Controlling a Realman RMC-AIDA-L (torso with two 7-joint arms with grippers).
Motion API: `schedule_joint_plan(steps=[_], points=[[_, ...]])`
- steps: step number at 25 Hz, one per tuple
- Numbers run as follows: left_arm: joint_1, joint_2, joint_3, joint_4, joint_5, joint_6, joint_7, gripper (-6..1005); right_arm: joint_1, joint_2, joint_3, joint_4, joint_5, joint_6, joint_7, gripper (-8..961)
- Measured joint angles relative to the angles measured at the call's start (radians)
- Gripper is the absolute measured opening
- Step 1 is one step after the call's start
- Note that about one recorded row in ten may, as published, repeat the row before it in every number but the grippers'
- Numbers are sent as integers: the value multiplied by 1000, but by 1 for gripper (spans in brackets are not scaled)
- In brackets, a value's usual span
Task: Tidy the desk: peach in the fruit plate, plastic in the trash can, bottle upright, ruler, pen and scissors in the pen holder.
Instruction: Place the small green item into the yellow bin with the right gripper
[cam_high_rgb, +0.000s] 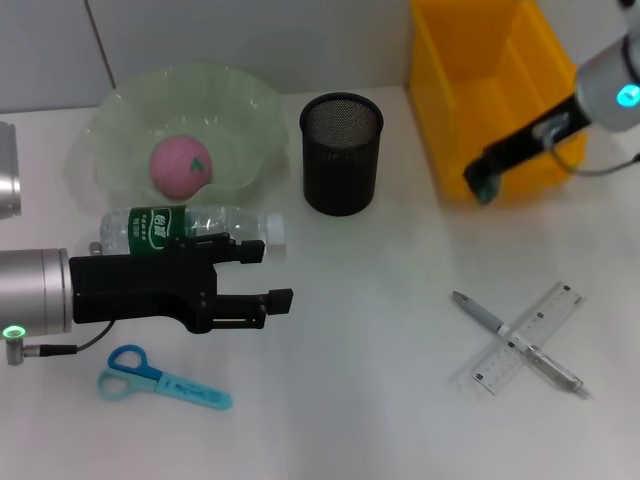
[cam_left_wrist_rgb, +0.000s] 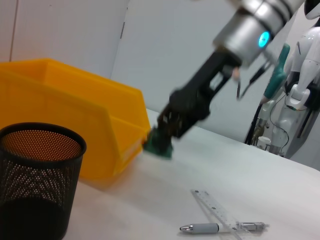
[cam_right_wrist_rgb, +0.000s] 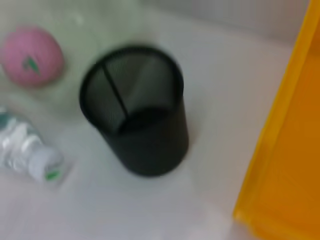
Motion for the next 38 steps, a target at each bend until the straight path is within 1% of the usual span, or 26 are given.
schedule_joint_plan(steps=[3,6,8,11,13,16,18,20,23,25,28,31,38], points=[[0,0,0,0,0,0,0,814,-19,1,30,-122,8,-24,5,318],[2,0,1,0,0,1,0,814,-27,2,71,-203,12,-26,6,290],[2,0,1,0,0,1,0,815,-28,0,100,-231,12,-9,7,282],[2,0,0,0,0,4,0,815,-30,-3,125,-228,12,51,7,269],[2,0,0,0,0,4,0,814,-34,-3,126,-194,12,118,4,261],[3,0,0,0,0,5,0,814,-34,-4,115,-91,10,236,-9,248],[4,0,0,0,0,5,0,814,-21,-7,113,-15,9,301,-27,236],[3,0,0,0,0,5,-2,814,-1,-14,112,71,6,358,-45,220],[0,0,0,0,0,4,-4,815,26,-25,111,155,-4,406,-66,197],[0,0,0,0,0,3,-4,815,35,-27,111,186,-13,426,-71,183],[0,-1,0,0,0,1,-5,815,37,-26,111,198,-25,445,-72,162],[-1,-1,0,0,0,2,-6,815,33,-24,111,195,-29,448,-72,378],[1,-2,0,0,0,5,-7,814,29,-23,111,194,-29,449,-73,540]])
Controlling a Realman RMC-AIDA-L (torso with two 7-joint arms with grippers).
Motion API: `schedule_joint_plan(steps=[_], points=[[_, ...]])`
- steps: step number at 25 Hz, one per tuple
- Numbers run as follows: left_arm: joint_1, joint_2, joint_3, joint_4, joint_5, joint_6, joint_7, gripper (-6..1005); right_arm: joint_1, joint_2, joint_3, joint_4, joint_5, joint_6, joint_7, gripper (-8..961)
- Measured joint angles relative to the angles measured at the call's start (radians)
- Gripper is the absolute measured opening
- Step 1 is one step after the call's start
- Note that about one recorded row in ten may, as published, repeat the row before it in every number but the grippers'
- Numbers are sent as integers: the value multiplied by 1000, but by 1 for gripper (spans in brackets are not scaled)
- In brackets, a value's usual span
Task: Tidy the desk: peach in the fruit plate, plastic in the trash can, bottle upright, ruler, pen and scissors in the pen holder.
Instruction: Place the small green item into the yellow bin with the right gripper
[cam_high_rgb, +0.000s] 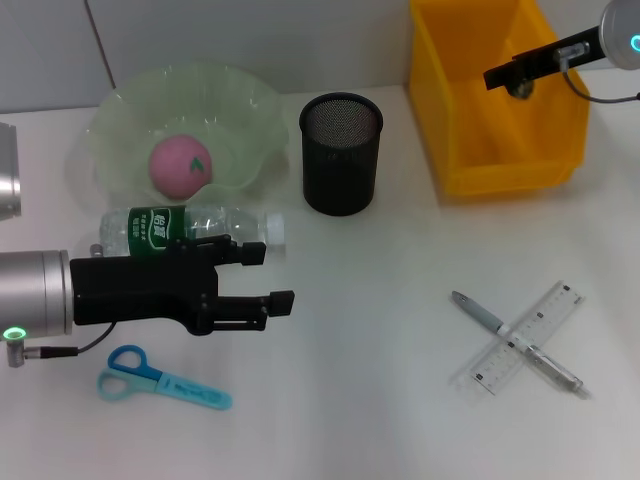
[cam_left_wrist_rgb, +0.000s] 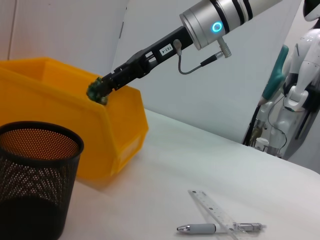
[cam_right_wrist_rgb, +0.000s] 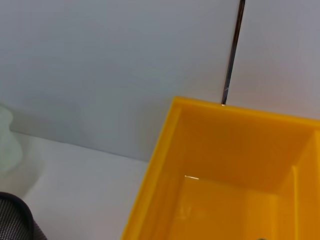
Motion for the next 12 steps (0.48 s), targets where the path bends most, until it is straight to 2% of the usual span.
schedule_joint_plan(steps=[9,12], points=[[3,0,6,0,0,2,-2,815,-6,3,0,-7,3,-2,0,743],[4,-1,6,0,0,3,-3,815,-6,3,0,-7,4,-2,0,743]])
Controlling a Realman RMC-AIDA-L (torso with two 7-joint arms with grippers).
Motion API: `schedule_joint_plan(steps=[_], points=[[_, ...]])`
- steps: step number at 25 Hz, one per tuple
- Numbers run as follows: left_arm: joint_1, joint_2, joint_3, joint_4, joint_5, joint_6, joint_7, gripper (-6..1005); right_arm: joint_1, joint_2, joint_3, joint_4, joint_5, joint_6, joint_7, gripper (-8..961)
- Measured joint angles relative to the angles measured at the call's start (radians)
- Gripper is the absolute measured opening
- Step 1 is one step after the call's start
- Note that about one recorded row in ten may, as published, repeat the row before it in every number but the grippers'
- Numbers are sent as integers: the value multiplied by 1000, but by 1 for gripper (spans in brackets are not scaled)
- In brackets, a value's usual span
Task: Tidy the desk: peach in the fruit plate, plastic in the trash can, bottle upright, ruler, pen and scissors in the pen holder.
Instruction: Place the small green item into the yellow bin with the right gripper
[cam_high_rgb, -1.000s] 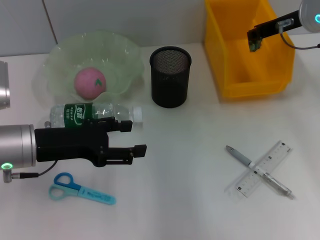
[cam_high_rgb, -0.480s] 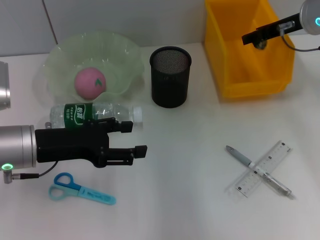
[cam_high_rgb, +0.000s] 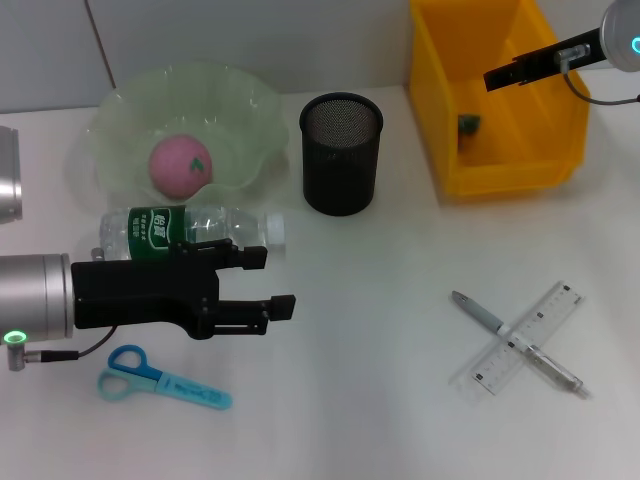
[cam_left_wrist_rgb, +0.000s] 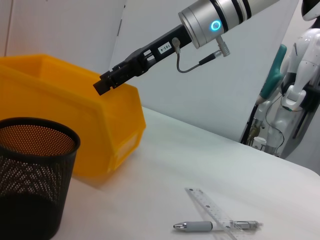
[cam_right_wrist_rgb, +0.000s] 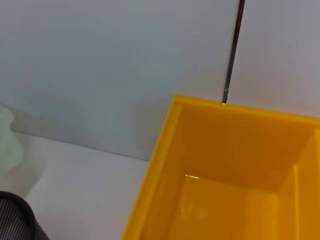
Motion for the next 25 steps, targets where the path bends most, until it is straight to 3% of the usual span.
schedule_joint_plan(steps=[8,11,16,21,25], points=[[2,0,1,0,0,1,-2,815,-4,2,0,-19,2,-9,0,743],[2,0,1,0,0,1,-2,815,-24,12,0,-75,13,-23,0,743],[3,0,-3,0,0,1,-3,815,-49,11,0,-142,82,-87,-5,743],[5,2,-6,0,0,1,-3,815,-105,-5,15,-221,255,-185,-66,743],[5,2,-6,0,0,1,-3,815,-189,-35,39,-232,508,-281,-227,743]])
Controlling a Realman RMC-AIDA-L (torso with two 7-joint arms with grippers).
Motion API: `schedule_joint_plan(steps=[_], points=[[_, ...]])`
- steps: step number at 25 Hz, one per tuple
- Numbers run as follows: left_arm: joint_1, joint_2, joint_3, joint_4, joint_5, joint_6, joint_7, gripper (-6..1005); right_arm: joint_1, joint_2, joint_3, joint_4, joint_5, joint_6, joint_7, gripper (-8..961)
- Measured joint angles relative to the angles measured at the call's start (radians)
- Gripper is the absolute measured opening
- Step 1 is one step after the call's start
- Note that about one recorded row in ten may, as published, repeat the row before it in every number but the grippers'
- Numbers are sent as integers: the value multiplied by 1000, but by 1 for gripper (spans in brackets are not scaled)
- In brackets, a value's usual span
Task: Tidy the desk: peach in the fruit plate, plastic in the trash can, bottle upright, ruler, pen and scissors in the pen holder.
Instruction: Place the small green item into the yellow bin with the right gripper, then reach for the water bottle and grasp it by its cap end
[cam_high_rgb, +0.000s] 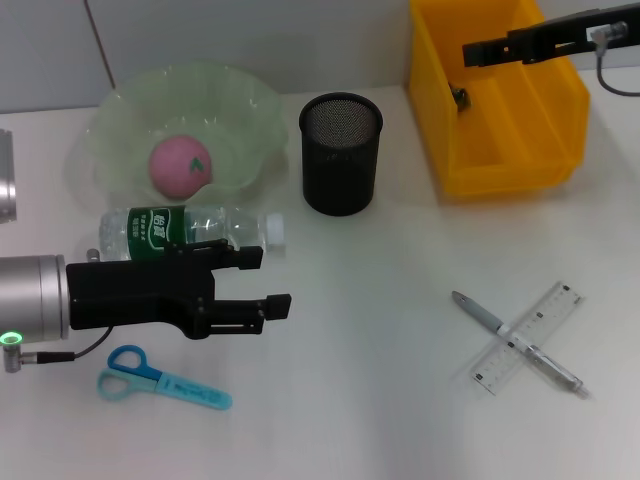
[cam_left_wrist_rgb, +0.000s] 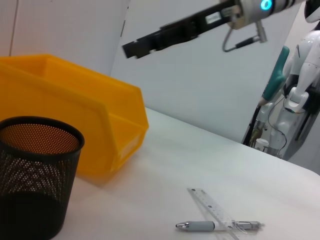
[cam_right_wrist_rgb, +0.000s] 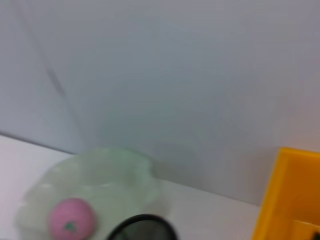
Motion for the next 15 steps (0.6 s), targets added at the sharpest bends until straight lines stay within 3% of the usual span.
schedule_joint_plan(steps=[4,5,6,9,10,15], points=[[0,1,0,0,0,0,-1,815,-33,-14,44,39,99,-70,-88,743],[0,1,0,0,0,1,-1,815,-48,-30,93,97,160,-137,-154,743],[0,1,0,0,0,1,-1,815,-48,-30,93,97,160,-137,-154,743],[0,3,0,0,0,1,-2,815,-64,-59,174,213,224,-232,-256,744],[0,3,0,0,0,1,-2,814,-75,-79,221,290,245,-289,-339,744],[0,4,0,0,0,2,-4,814,-118,-102,257,402,253,-402,-549,744]])
